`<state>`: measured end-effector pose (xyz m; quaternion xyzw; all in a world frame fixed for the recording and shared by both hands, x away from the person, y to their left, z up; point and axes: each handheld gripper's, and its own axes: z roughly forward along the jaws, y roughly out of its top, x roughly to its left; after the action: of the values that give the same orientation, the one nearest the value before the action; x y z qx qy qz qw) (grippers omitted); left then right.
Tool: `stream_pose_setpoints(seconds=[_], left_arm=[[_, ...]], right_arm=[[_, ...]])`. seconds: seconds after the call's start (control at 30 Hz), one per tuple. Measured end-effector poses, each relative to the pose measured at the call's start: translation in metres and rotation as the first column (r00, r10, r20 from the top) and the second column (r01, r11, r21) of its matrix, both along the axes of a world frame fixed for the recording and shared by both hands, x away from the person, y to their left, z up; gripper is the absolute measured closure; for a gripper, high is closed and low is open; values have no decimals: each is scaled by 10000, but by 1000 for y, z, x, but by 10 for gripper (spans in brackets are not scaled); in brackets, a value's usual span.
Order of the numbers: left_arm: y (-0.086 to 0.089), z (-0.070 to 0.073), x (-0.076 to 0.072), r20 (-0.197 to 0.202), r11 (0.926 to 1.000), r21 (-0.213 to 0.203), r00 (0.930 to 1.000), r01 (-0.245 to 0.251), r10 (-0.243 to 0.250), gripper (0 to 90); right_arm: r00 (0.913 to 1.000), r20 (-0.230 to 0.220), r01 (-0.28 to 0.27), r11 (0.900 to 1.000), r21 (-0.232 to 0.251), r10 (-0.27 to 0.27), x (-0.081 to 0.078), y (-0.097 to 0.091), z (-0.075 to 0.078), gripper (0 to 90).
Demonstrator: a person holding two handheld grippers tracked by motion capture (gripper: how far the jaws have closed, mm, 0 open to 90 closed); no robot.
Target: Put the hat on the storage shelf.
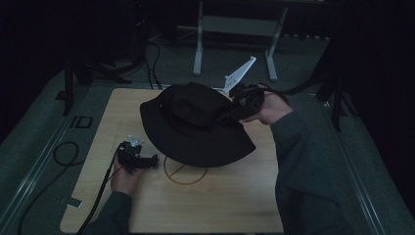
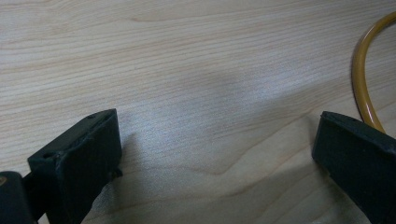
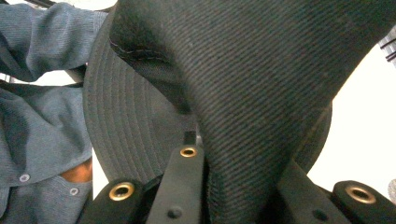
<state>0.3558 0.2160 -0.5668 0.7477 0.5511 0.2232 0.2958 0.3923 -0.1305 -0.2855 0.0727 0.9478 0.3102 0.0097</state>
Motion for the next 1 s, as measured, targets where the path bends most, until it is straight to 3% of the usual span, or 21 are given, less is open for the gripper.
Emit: stream_pose_setpoints(seconds=[0.73, 1.0], left_arm=[[0, 0, 0, 6, 10000, -40, 10000, -19, 20, 15], [0, 0, 0, -28, 10000, -49, 10000, 11, -11, 15]], right_arm=[[9998, -219, -44, 9999, -159, 41, 2, 13, -17, 788], [9993, -370, 34, 9991, -419, -49, 4, 16, -24, 728]])
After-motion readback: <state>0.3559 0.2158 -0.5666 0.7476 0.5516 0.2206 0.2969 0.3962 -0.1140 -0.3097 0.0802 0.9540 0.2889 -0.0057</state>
